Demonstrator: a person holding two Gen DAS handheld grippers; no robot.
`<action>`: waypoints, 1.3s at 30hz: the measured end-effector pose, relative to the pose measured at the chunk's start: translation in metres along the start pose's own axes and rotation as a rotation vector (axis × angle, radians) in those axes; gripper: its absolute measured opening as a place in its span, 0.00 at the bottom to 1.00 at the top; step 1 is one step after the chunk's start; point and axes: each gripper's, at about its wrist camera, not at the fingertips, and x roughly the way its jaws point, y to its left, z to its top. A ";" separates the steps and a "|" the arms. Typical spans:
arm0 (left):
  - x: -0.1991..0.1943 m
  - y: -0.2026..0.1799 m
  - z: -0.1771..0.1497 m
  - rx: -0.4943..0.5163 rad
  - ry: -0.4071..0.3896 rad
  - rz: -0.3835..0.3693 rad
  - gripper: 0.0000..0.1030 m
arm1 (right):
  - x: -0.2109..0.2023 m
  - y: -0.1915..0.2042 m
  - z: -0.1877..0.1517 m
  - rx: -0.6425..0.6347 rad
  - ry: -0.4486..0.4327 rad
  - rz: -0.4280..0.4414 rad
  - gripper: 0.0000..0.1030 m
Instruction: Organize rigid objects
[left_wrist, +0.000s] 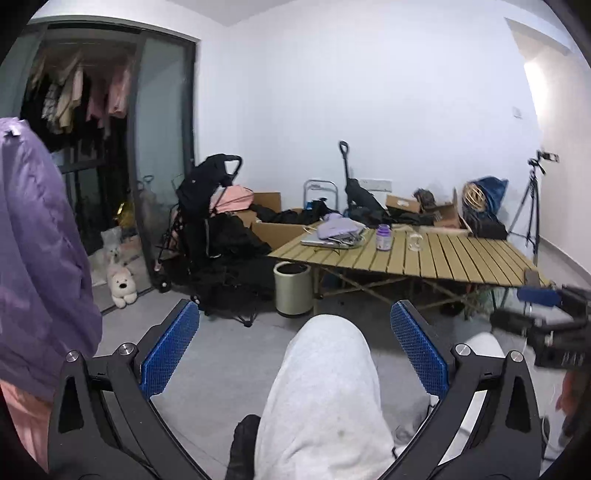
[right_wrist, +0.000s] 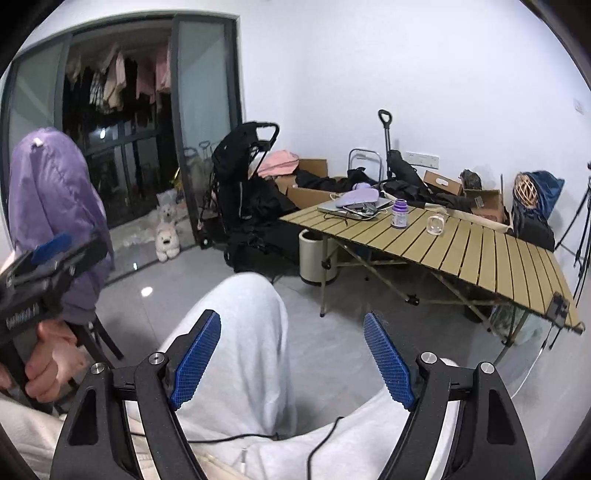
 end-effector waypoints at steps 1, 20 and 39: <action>0.002 0.003 -0.002 -0.005 0.006 -0.012 1.00 | -0.001 0.000 0.000 0.011 -0.005 -0.005 0.82; -0.003 0.026 -0.020 -0.008 0.032 -0.107 1.00 | -0.018 0.052 -0.002 -0.023 -0.098 -0.107 0.82; -0.010 0.033 -0.019 -0.011 0.005 -0.128 1.00 | -0.017 0.041 -0.007 0.030 -0.073 -0.097 0.82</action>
